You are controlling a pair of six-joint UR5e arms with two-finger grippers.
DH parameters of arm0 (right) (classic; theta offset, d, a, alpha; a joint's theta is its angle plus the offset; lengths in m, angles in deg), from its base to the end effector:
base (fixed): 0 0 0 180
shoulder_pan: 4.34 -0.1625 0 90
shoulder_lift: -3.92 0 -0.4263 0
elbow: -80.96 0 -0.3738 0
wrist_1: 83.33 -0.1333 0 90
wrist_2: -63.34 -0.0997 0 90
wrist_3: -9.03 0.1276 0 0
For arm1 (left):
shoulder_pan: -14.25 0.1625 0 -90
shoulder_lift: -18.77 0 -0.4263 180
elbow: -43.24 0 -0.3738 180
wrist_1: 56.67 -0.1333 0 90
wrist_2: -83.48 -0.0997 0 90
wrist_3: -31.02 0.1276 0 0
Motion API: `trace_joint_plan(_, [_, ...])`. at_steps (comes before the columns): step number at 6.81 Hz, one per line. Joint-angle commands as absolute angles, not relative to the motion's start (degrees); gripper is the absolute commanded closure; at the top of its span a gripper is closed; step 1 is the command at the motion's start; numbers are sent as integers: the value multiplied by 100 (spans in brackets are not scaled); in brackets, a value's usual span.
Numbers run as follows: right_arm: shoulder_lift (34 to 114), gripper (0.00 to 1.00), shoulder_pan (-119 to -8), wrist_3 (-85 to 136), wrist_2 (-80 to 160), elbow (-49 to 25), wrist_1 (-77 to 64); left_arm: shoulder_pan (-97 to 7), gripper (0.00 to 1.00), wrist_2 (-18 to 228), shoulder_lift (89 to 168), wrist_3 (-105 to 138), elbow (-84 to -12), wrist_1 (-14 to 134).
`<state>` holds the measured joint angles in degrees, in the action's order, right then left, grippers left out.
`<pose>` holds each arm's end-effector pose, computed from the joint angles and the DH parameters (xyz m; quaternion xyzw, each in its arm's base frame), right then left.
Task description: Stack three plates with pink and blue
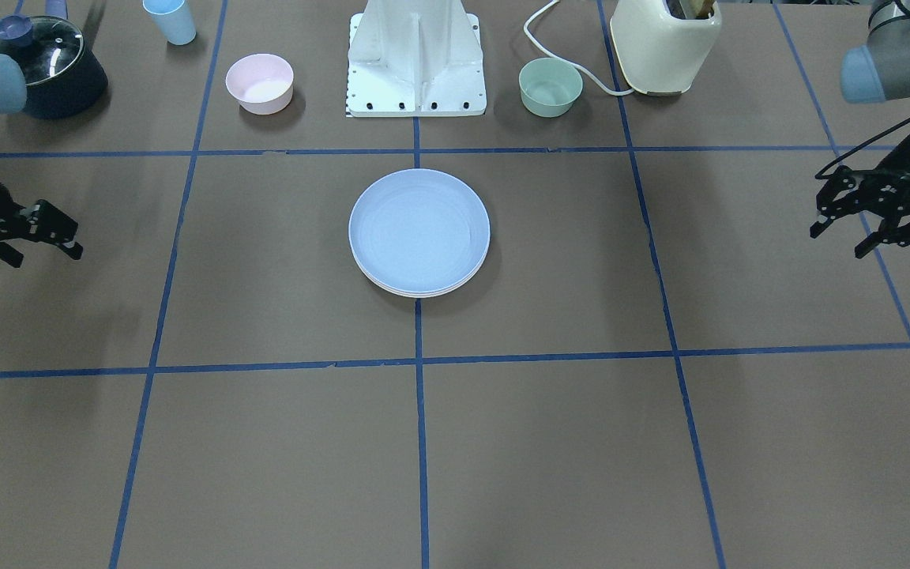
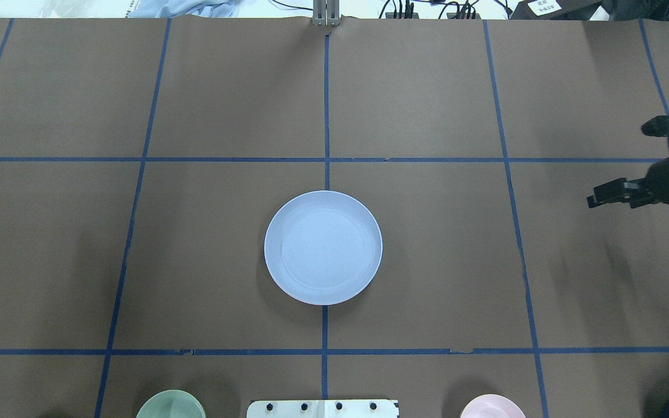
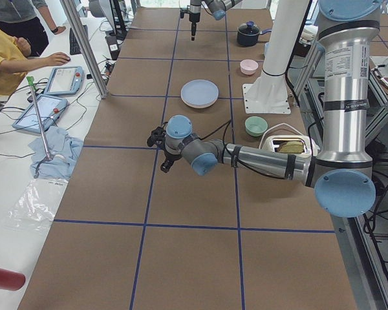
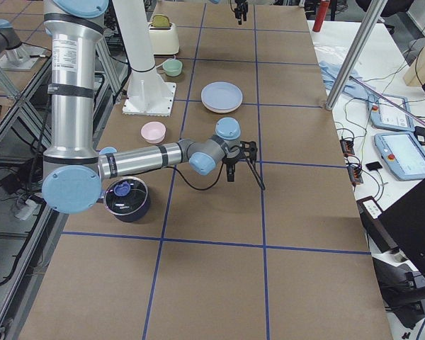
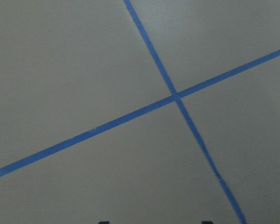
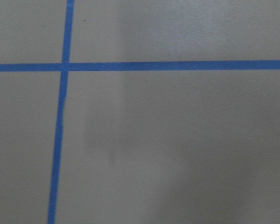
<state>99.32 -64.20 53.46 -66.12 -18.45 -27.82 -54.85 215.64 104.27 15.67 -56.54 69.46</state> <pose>-0.1919 -0.4345 0.5758 0.0538 -0.4416 0.0001 0.8956 0.1253 -0.4618 0.5581 0.2089 0.4224 0.1693 0.8656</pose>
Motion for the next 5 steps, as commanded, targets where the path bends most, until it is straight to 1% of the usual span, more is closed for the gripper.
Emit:
trace_joint_plan(1, [10086,0,-7522,3696,-7129,-1110,-2761,-6270,28,21567,10341,2578,-5608,6255])
trace_joint_plan(2, [10121,0,-7944,3106,-7130,-1002,-2456,-6622,28,21576,10419,3079,-5625,5676])
trace_joint_plan(5, [10051,0,-8939,1635,-7444,-1053,-866,-6905,28,21908,10438,3242,-5634,5285])
